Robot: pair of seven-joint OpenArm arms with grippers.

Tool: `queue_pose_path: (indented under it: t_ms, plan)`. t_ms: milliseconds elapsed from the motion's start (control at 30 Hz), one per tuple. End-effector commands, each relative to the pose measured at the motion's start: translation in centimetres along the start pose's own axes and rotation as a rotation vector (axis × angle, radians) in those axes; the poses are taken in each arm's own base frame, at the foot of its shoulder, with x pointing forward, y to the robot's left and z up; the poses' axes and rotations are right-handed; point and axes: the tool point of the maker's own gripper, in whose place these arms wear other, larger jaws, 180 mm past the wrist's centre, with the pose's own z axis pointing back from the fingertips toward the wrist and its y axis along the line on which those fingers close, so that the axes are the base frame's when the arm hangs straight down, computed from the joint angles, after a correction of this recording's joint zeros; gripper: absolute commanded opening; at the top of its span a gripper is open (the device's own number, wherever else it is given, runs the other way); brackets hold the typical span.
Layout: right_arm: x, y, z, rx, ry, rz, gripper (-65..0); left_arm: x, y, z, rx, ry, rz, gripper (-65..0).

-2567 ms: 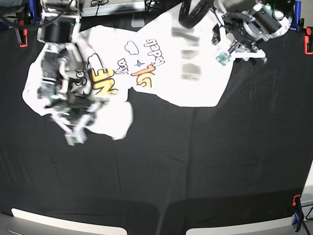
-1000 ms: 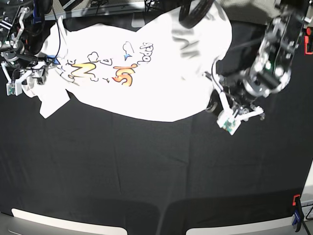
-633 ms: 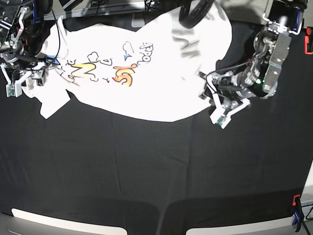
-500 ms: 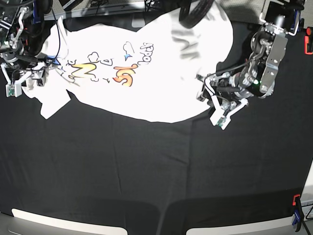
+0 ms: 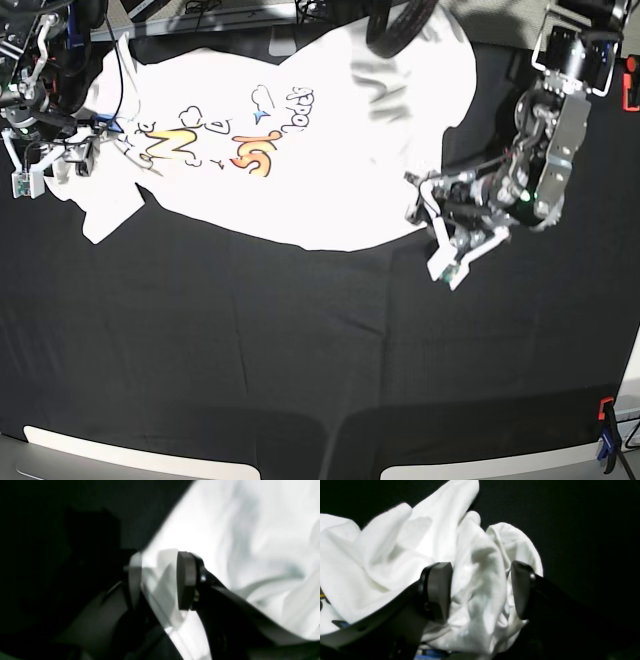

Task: Layout the t-shirt on the table in an organized manner, then fold the t-shirt properly
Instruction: 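Lower the left gripper and grasp the shirt edge nearest it, then pull the grasped edge with the left gripper back across the table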

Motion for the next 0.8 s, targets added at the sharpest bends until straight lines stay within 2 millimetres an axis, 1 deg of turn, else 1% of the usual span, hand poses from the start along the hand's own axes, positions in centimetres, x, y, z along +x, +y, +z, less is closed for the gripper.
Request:
queue_pose_path:
  t_ms: [0, 167, 300, 467, 500, 533, 567, 600, 633, 700, 767]
  plan:
    - [1.6, -0.5, 0.4, -0.007, -0.048, 0.017, -28.8, 1.8, 0.3, 0.5, 0.005, -0.05, -0.011, -43.2]
    - [1.6, -0.5, 0.4, -0.007, -0.048, 0.017, -28.8, 1.4, 0.1, 0.4, -0.005, -0.037, -0.002, -43.2]
    - [1.6, -0.5, 0.4, -0.007, -0.047, 0.018, -28.8, -0.4, -0.8, 0.2, -0.037, -0.002, 0.03, -43.2]
    - [1.6, -0.5, 0.4, -0.007, -0.048, 0.017, -28.8, -3.2, -1.8, 0.0, -0.058, 0.051, 0.051, -43.3]
    - [1.6, -0.5, 0.4, -0.007, -0.048, 0.017, -28.8, -3.5, -2.0, 0.0, -0.067, 0.056, 0.047, -44.1]
    - [1.6, -0.5, 0.4, -0.007, -0.049, 0.017, -28.8, -3.6, -2.3, 0.0, -0.082, 0.057, 0.041, -46.9]
    - [1.6, -0.5, 0.4, -0.007, -0.049, 0.018, -28.8, -3.7, -2.5, 0.0, -0.092, 0.056, 0.035, -51.0]
    - [1.6, -0.5, 0.4, -0.007, -0.05, 0.017, -28.8, -3.5, -2.6, 0.0, -0.098, 0.052, 0.037, -56.8]
    - [1.6, -0.5, 0.4, -0.007, -0.05, 0.018, -28.8, -3.1, -2.6, 0.1, -0.101, 0.044, 0.04, -64.3]
    - [1.7, -0.5, 0.4, -0.007, -0.051, 0.018, -28.8, -2.2, -2.3, 0.1, -0.096, 0.02, 0.031, -65.0]
    - [1.7, -0.5, 0.4, -0.007, -0.051, 0.018, -28.8, -1.0, -1.6, 0.2, -0.064, -0.01, 0.001, -65.0]
